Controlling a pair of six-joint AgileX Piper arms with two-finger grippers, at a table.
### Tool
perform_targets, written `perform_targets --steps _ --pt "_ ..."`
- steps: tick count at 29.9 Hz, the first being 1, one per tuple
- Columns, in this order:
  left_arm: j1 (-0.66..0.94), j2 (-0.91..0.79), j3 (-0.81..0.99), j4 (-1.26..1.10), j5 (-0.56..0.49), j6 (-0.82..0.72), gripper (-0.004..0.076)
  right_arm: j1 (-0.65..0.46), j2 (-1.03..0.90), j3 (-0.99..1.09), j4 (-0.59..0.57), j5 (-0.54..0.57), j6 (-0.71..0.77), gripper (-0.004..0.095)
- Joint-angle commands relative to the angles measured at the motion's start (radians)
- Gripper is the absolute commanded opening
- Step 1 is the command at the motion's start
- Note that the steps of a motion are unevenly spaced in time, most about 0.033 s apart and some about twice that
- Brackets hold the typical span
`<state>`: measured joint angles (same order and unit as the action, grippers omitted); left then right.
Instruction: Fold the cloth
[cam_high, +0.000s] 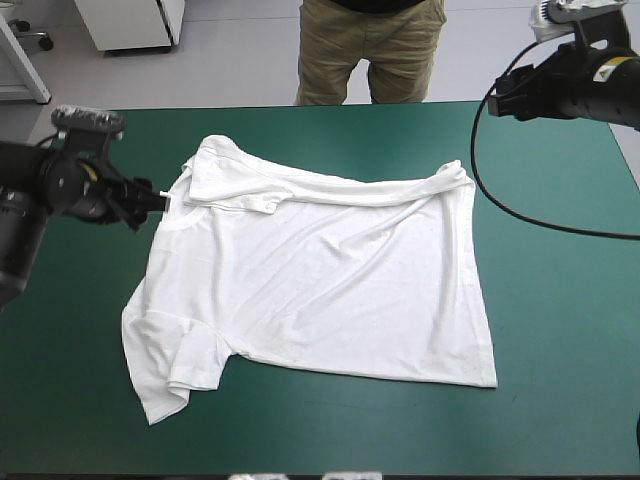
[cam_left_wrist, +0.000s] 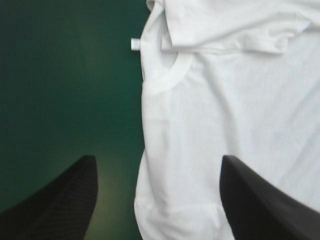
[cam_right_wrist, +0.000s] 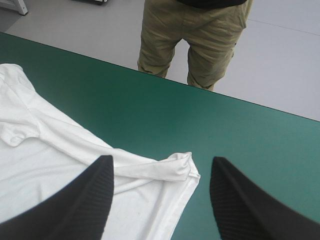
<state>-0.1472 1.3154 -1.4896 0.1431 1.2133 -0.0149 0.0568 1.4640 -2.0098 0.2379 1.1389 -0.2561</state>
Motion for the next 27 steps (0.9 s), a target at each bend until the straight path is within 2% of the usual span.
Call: perform_targets --steps 1,7,13,20,27 --pt "0.000 -0.141 0.164 0.013 -0.099 -0.079 0.0496 -0.010 -0.076 -0.026 0.006 0.000 0.006 0.0532" --pt "0.003 -0.164 0.417 0.095 -0.145 -0.181 0.0496 -0.010 -0.101 -0.017 0.050 0.059 0.024 0.0532" --pt "0.094 -0.124 0.572 0.041 -0.289 -0.204 0.0496 -0.010 -0.098 -0.011 0.077 0.090 0.020 0.0532" --pt "0.242 0.005 0.614 -0.143 -0.376 -0.095 0.0496 -0.010 -0.098 0.035 0.088 0.079 0.008 0.0532" --pt "0.270 0.111 0.614 -0.177 -0.406 -0.036 0.0496 -0.010 -0.098 0.071 0.103 0.070 -0.006 0.0508"
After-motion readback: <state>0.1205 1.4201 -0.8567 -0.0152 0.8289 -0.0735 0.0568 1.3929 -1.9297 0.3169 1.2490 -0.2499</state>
